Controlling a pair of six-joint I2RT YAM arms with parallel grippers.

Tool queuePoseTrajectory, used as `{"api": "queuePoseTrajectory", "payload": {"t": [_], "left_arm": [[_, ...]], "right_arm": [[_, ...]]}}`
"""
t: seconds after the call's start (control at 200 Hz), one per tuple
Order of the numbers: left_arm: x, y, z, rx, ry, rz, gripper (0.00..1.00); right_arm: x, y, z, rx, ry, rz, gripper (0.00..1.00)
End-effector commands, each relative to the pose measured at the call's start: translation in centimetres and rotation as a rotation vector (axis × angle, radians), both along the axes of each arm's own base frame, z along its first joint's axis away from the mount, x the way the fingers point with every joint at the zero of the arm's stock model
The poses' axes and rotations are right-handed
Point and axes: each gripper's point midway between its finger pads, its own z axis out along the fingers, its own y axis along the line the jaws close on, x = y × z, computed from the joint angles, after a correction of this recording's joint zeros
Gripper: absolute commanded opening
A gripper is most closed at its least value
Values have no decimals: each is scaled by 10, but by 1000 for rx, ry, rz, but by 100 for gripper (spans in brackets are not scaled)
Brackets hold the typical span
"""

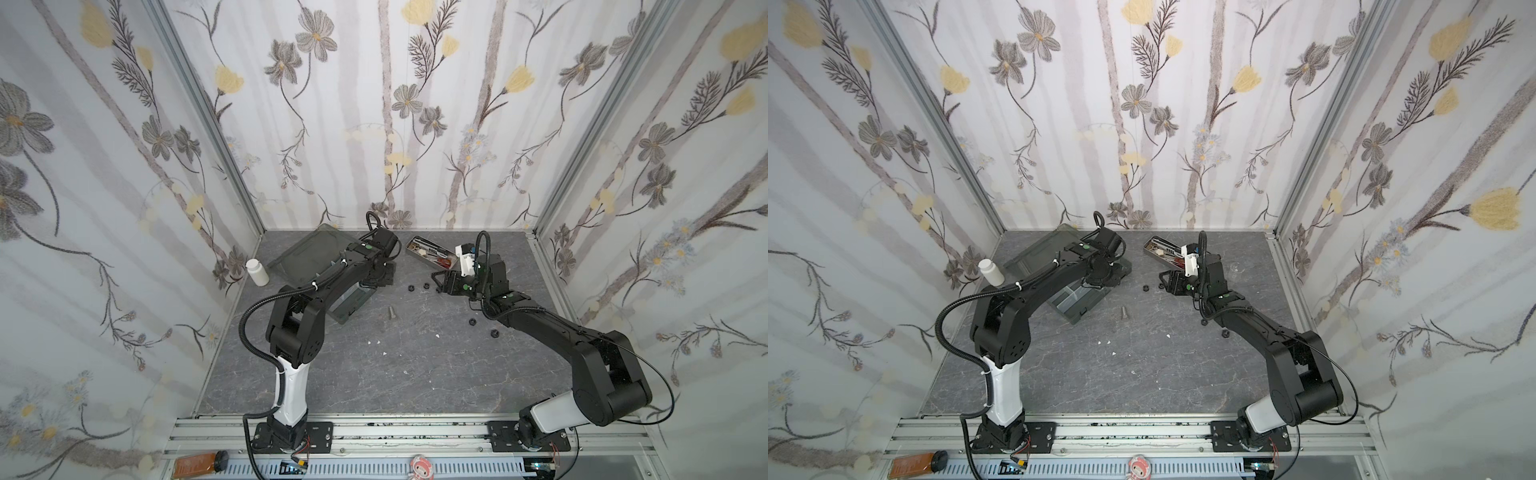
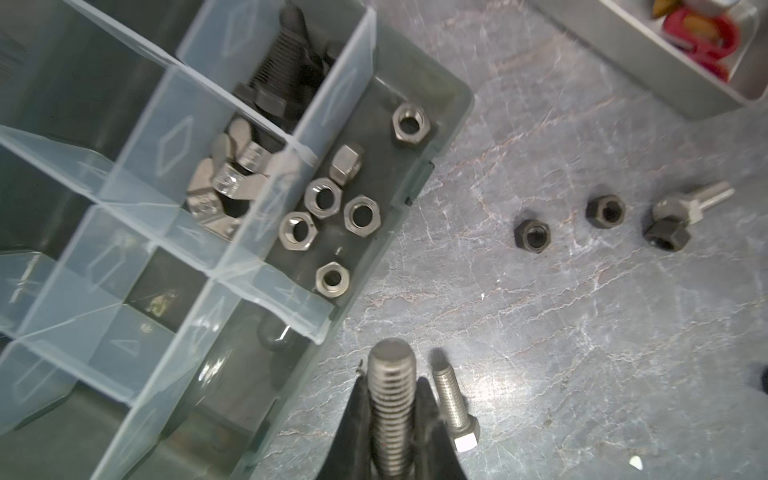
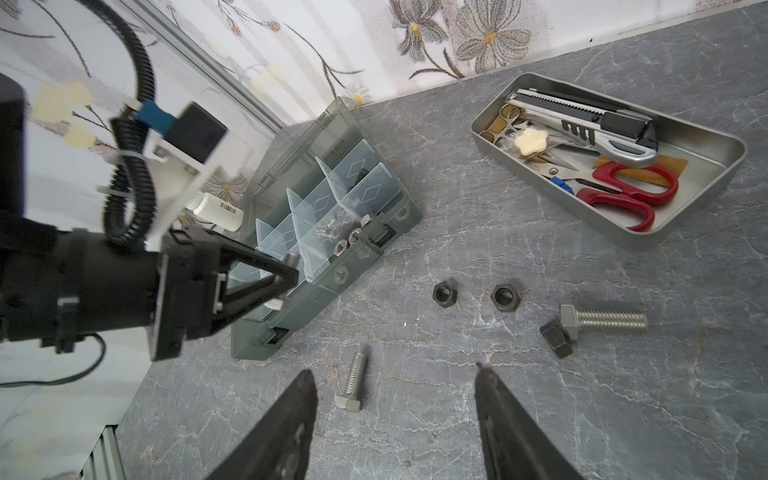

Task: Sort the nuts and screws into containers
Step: 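Carry the bolt with the left gripper into an organizer compartment and release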

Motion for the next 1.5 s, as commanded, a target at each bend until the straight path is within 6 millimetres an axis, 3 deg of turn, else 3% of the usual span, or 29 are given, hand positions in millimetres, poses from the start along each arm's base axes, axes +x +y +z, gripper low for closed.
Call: {"api": "queuePoseTrajectory", "payload": {"t": [0.0, 0.19, 0.385, 0.54, 0.974, 1.309, 1.414, 1.494], "left_arm": [[1, 26, 12, 6, -7, 54, 9], [6, 67, 14, -20, 0, 126, 9], [12, 102, -7, -20, 32, 194, 9], [23, 116, -21, -18, 53, 222, 8], [49, 115, -38, -18, 83, 230, 8], [44, 120, -54, 10, 112, 239, 9], [43, 120, -57, 7, 117, 237, 13], [43, 119, -58, 6, 119, 237, 23]], "right_arm": [[0, 10, 5, 12, -20, 28, 62], [-3, 22, 2, -5, -14, 55, 62], [-6, 32, -3, -22, -7, 81, 62], [-6, 35, -6, -33, 0, 89, 63], [-5, 40, -14, -42, 12, 102, 63], [-5, 41, -14, -46, 10, 105, 63], [-6, 42, -12, -42, 9, 110, 63], [-7, 43, -12, -44, 11, 112, 63]]}}
